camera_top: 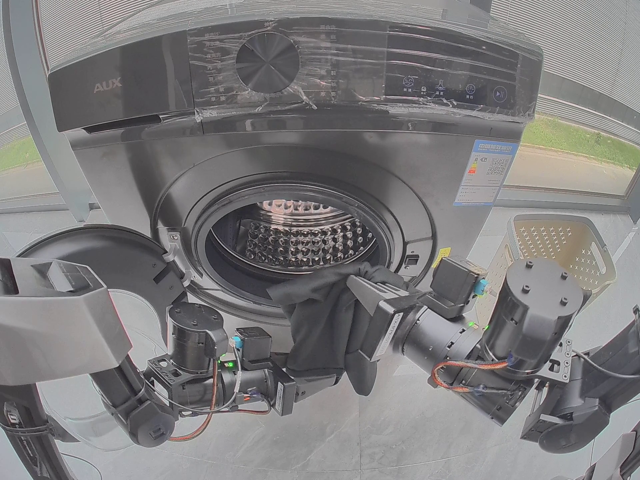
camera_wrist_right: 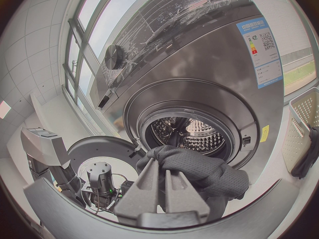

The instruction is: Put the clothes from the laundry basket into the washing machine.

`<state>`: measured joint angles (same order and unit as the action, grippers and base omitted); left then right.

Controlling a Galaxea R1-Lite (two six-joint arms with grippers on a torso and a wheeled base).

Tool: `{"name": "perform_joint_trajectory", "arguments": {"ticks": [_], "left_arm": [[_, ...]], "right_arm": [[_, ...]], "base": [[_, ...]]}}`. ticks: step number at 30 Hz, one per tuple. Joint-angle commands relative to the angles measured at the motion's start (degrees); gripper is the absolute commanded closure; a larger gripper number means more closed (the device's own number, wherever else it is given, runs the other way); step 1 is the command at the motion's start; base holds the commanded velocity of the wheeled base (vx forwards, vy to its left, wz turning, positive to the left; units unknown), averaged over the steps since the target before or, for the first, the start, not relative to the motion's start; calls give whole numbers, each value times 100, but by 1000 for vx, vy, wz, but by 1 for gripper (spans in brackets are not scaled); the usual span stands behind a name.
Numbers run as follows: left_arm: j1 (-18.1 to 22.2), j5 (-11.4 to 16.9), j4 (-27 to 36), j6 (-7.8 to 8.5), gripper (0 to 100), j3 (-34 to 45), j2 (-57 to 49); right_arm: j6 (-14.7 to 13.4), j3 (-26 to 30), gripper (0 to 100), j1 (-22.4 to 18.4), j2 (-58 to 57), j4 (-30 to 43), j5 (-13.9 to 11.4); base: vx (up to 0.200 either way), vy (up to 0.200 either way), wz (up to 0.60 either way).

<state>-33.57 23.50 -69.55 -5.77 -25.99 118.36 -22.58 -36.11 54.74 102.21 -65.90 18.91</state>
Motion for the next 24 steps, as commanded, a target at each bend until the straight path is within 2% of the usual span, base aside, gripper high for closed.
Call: {"name": "perform_joint_trajectory", "arguments": {"ticks": [1, 8, 11, 19, 20, 23, 24], "left_arm": [[-79, -12, -24, -12, 100, -29, 65], [-97, -127, -454, -74, 100, 121, -32], [-167, -179, -639, -118, 100, 323, -243], [-413, -206, -947, -144, 100, 955, -893], [-413, -206, -947, -144, 100, 955, -893], [-501, -206, -947, -320, 100, 964, -1184], [-501, -206, -947, -329, 100, 964, -1201]], "right_arm": [[-1, -1, 100, -7, 1, -2, -1], [43, 174, 100, -7, 10, -133, -27], [43, 245, 100, -24, 19, -186, -133], [52, 412, 100, -244, 27, -186, -212], [52, 412, 0, -244, 27, -186, -212], [16, 456, 0, -270, 1, -239, -265], [8, 456, 0, -262, -8, -239, -265]], "base": [[0, 0, 0], [0, 0, 0], [0, 0, 0], [0, 0, 0], [0, 0, 0], [0, 0, 0], [0, 0, 0]]}}
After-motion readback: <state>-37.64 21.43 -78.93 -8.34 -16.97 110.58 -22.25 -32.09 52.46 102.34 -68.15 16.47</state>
